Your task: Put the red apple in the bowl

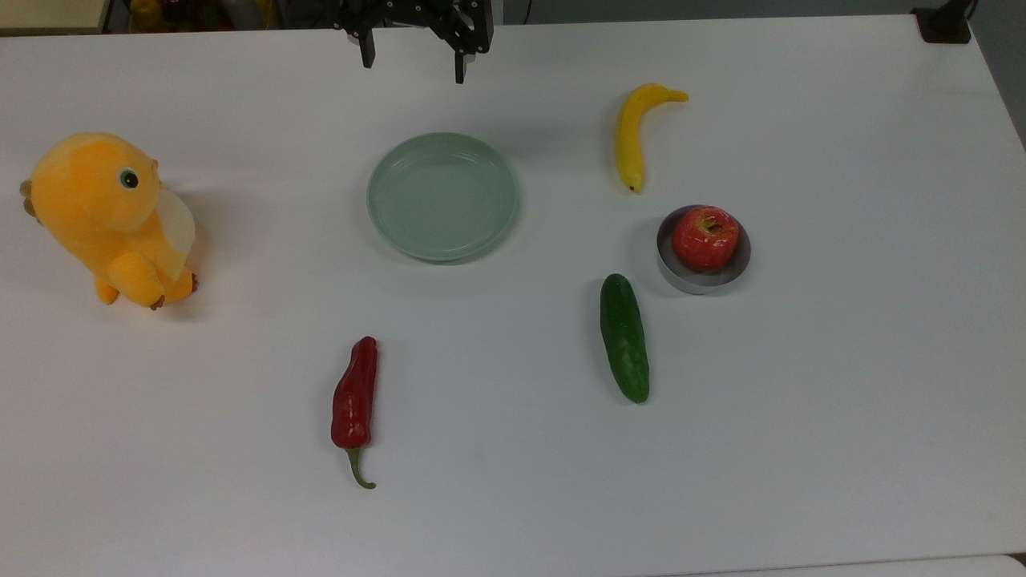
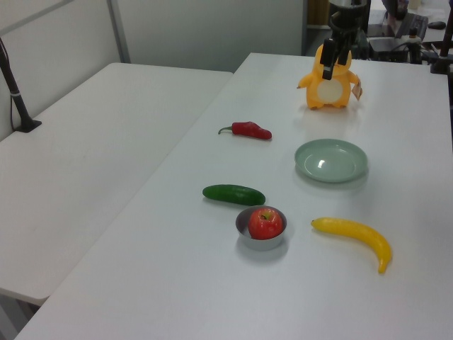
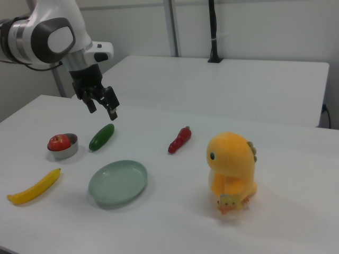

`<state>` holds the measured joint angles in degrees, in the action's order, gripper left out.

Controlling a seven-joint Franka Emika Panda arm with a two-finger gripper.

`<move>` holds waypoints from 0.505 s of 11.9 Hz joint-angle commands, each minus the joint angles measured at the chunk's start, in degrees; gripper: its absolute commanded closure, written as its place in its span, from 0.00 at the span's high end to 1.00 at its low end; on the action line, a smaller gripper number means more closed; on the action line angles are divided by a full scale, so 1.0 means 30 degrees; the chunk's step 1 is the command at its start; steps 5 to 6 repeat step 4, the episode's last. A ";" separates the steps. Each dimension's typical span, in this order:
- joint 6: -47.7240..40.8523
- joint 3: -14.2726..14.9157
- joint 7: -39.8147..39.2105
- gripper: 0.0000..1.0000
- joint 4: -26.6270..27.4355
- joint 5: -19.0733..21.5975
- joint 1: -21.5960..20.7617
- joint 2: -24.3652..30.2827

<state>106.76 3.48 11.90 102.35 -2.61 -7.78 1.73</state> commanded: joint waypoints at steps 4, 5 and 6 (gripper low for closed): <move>0.0066 0.0424 -0.0391 1.00 0.0423 0.0898 -0.0455 0.0304; 0.0066 0.0424 -0.0391 1.00 0.0423 0.0898 -0.0455 0.0304; 0.0066 0.0424 -0.0391 1.00 0.0423 0.0898 -0.0455 0.0304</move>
